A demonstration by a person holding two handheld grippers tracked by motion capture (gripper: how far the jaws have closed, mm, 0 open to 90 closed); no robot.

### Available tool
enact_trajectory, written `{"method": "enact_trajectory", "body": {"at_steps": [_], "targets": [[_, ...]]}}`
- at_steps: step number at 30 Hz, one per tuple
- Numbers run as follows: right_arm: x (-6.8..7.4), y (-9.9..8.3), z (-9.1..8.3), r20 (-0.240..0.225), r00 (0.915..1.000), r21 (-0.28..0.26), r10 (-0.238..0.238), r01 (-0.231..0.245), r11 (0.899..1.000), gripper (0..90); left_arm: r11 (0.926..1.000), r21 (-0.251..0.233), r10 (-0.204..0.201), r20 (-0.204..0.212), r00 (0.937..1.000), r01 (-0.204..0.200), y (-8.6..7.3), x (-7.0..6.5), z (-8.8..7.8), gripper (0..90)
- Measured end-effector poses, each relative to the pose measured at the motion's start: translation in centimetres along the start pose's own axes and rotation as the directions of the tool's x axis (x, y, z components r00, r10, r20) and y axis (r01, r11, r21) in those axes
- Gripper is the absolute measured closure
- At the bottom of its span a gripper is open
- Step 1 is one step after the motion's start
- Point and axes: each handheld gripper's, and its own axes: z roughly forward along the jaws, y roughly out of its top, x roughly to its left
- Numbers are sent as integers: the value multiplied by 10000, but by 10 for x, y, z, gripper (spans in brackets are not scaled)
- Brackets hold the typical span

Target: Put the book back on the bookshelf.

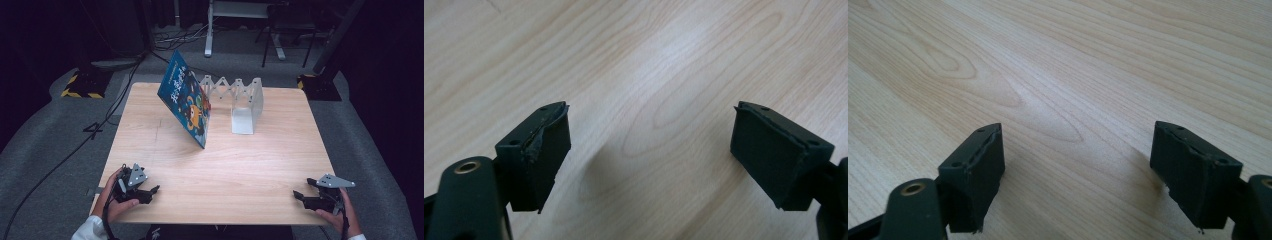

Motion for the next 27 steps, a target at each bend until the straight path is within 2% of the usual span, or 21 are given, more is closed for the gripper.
{"method": "enact_trajectory", "body": {"at_steps": [4,6,10,27], "targets": [[-1,0,0,-58,10000,-4,6,-6,10000,219,9973,-182,-703,134,9974,705,-8,5,-2,168],[0,0,0,-33,10000,12,-33,33,10000,216,9920,-190,-1241,415,9914,1249,-12,9,-2,167],[-1,0,1,-41,10000,19,-53,53,10000,214,9882,-115,-1522,379,9876,1527,-16,12,-5,169],[-1,1,1,-87,9999,12,-79,79,10000,210,9898,-96,-1419,439,9889,1424,-16,13,-4,151]]}}
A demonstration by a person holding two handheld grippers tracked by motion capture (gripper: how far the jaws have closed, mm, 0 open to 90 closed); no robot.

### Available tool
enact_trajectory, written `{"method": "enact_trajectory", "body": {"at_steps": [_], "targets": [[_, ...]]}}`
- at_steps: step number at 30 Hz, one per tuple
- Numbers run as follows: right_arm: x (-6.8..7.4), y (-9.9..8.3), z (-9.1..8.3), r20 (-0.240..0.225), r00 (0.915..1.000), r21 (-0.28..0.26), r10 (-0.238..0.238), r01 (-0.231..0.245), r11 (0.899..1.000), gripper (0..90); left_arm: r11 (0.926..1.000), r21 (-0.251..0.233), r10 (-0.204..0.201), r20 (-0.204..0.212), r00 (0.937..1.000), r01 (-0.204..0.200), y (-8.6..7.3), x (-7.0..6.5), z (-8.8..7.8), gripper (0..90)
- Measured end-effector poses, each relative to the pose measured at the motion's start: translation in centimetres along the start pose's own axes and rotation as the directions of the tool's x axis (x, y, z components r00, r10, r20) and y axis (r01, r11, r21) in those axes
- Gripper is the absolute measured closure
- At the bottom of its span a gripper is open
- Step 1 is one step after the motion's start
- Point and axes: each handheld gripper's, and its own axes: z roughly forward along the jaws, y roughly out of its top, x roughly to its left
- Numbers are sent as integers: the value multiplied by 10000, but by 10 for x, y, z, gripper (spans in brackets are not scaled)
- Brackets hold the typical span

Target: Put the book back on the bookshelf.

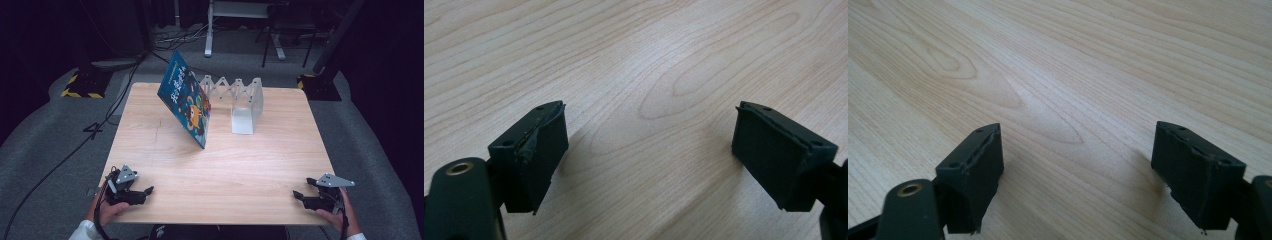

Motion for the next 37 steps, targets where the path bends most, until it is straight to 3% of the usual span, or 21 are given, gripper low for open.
{"method": "enact_trajectory", "body": {"at_steps": [37], "targets": [[0,0,0,23,10000,-4,23,-23,10000,215,10000,7,-68,-70,10000,68,1,1,1,144]]}}
